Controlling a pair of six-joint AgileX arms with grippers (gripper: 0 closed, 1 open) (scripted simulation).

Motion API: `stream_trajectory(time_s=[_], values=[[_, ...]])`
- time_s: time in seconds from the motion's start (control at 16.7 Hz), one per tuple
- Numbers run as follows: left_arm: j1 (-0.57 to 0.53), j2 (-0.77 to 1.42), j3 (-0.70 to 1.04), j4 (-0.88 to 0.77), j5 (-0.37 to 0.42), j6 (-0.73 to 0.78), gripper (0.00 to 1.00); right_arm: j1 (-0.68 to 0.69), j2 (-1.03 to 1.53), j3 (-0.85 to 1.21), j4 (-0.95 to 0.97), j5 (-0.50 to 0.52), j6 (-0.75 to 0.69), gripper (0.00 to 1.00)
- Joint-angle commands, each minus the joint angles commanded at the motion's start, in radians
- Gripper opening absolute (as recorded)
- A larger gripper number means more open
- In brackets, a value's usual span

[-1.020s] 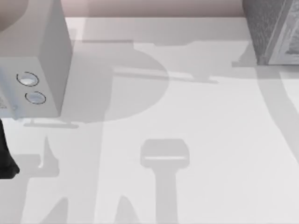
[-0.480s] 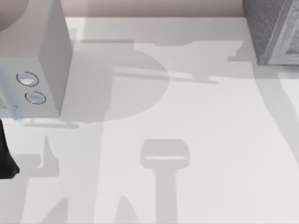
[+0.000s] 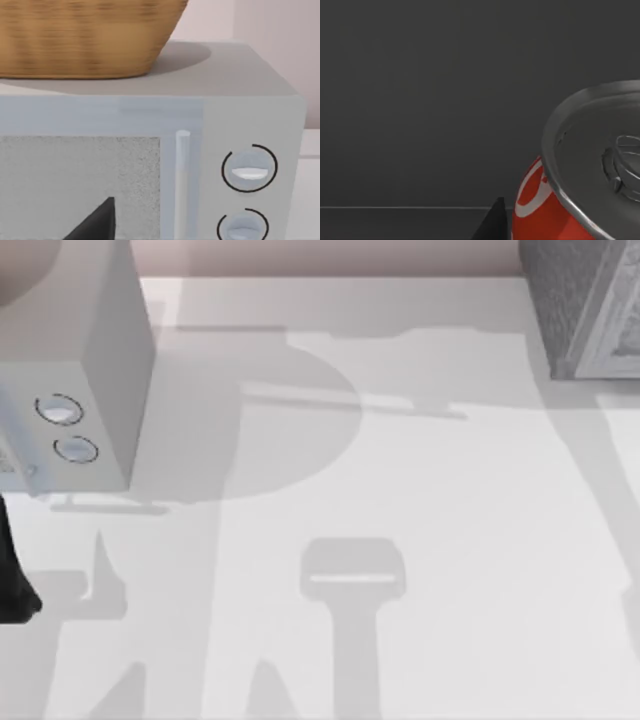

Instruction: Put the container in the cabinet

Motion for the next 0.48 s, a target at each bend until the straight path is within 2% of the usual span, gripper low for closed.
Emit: stream_trajectory(time_s=[0.48], values=[[0.000, 0.000, 0.000, 0.000, 0.000, 0.000, 1.00, -0.044, 0.402, 0.543, -0.142, -0.039, -0.001, 0.00]])
